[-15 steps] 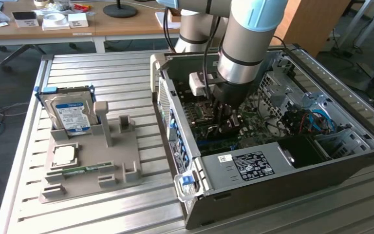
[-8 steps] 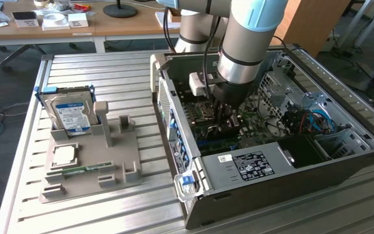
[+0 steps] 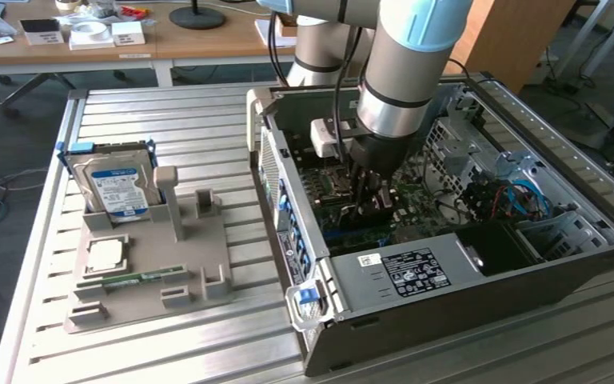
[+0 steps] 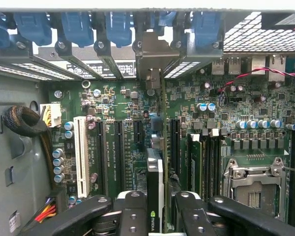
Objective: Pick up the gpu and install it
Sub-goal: 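Insert the gpu into the slot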
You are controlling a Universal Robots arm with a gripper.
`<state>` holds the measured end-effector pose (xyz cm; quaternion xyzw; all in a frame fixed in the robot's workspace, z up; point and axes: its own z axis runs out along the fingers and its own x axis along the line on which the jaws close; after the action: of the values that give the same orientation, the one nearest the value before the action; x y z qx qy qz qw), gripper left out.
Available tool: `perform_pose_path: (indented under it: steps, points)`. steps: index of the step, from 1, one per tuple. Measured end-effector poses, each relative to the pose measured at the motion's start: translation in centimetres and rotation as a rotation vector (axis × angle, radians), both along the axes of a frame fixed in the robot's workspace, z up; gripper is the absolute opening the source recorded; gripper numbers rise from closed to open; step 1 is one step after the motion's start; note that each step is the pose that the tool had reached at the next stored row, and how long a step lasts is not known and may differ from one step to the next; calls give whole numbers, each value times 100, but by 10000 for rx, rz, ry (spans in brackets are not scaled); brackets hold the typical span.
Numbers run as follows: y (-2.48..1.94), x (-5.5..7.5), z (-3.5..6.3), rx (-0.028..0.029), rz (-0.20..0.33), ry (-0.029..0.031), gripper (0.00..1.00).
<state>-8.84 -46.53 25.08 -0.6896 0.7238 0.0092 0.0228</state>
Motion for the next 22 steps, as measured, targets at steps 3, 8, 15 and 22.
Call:
perform_pose_path:
  steps: [3, 8, 15, 22]
  points:
    - [0, 0, 0, 0, 0, 0, 27]
    - [0, -8, -4, 0, 2, -2, 27]
    - [-1, -23, -47, 0, 0, -2, 27]
    - [0, -26, -73, -1, 0, -3, 27]
